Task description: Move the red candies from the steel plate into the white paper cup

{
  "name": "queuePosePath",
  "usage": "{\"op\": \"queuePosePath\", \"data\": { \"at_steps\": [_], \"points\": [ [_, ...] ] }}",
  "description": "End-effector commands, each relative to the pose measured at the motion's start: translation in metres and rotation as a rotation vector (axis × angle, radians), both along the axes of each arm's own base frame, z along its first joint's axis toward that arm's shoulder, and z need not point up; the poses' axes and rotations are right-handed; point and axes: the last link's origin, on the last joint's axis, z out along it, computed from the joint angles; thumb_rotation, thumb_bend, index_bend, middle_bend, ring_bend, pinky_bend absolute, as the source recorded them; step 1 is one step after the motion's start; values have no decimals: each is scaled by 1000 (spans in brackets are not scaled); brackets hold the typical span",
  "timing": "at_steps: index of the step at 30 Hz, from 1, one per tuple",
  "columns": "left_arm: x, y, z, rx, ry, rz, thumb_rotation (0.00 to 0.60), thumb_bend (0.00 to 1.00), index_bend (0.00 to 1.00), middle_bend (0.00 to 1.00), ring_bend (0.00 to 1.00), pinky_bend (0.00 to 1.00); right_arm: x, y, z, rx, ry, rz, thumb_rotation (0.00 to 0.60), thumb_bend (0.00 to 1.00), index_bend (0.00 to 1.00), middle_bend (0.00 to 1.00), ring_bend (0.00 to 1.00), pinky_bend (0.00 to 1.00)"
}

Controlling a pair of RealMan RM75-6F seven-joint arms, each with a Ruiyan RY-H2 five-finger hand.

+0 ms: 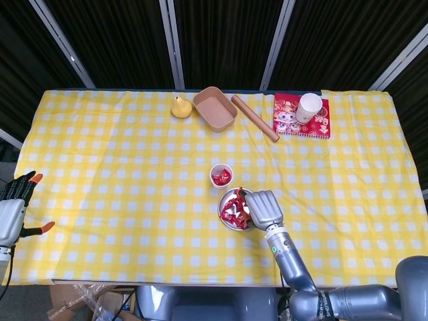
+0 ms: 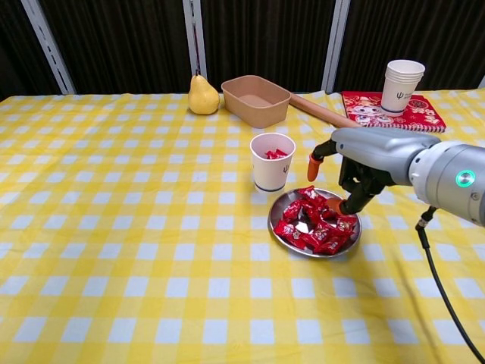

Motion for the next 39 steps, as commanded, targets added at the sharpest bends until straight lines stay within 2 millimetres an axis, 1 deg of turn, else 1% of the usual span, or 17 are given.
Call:
{"op": "queuePosePath", "data": {
  "at_steps": [1, 5, 9, 12, 26, 29, 33, 35, 39],
  "points": [
    [0, 0, 0, 3, -1, 2, 600, 0, 48, 0, 0, 0, -2, 1, -9, 17, -8, -10, 600, 461, 338, 931, 944, 979],
    [-1, 0, 0, 2, 0, 6, 600, 0, 48, 0, 0, 0, -4, -2, -18, 27, -13, -26, 600, 460, 336, 931, 944, 980],
    [-1, 1, 0, -2, -2, 7, 600, 0, 48, 0, 0, 0, -6, -7, -25, 29, -22, -43, 600, 461, 289, 931, 945, 979],
    [-1, 1, 0, -5, -3, 10, 600, 0, 48, 0, 0, 0, -8, -10, -29, 32, -21, -47, 600, 461, 273, 931, 945, 979],
    [-2, 1, 0, -8, -3, 15, 600, 0, 48, 0, 0, 0, -15, -13, -44, 60, -19, -72, 600, 461, 272, 931, 944, 979],
    [-2, 1, 0, -7, -2, 14, 600, 0, 48, 0, 0, 0, -16, -12, -46, 65, -22, -77, 600, 461, 287, 931, 944, 979],
    [-2, 1, 0, -6, -3, 15, 600, 0, 48, 0, 0, 0, -15, -12, -46, 65, -28, -76, 600, 461, 360, 931, 944, 979],
    [-1, 1, 0, -5, -4, 15, 600, 0, 48, 0, 0, 0, -15, -12, -45, 64, -30, -76, 600, 460, 381, 931, 944, 979],
    [-2, 1, 0, -6, -4, 15, 600, 0, 48, 0, 0, 0, -15, -10, -43, 64, -36, -72, 600, 461, 384, 931, 945, 979]
  ]
}}
